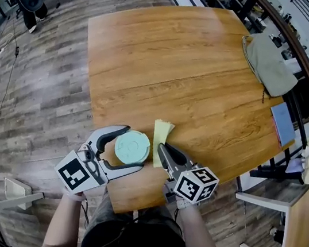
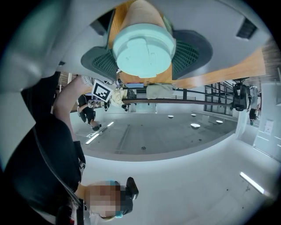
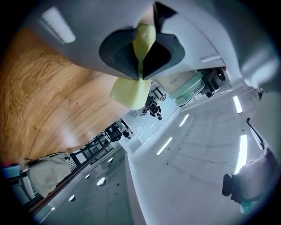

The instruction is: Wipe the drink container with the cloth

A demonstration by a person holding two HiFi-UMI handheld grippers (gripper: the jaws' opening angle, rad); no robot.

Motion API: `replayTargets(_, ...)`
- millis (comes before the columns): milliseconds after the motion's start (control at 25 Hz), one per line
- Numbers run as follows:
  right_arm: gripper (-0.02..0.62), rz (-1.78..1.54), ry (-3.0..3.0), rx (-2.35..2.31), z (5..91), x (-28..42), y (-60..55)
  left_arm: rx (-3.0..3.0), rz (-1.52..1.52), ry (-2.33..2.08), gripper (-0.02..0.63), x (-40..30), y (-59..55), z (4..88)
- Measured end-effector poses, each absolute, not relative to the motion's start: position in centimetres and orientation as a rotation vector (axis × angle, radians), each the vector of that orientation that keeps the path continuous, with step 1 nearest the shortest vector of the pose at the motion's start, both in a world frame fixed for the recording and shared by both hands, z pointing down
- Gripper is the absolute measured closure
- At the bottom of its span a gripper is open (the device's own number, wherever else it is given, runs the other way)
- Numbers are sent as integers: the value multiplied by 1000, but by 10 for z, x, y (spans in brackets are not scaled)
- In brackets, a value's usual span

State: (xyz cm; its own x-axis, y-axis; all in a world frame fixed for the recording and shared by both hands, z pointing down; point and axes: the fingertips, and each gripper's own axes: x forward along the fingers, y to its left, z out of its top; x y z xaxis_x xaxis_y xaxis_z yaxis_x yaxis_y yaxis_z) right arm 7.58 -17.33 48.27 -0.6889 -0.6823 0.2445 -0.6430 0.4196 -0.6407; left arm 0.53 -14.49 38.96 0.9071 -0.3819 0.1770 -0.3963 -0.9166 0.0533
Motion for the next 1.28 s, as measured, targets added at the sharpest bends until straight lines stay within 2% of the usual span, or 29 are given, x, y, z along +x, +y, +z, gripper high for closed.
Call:
replayTargets(160, 555, -1136, 2641, -1166, 483, 75, -172, 2945, 266, -787, 219, 3, -147, 394)
replayTargets(400, 555, -1116, 2705, -1088, 480, 73, -173, 2779, 266, -1154, 176, -9, -154, 399)
replayTargets(880, 555, -1093, 2769, -1005, 475, 74, -165, 2557, 254, -1587, 172, -4, -162, 397)
replayTargets(1280, 555, -1090, 2759, -964, 470, 66, -162, 2664, 209, -1421, 172, -8, -166, 398)
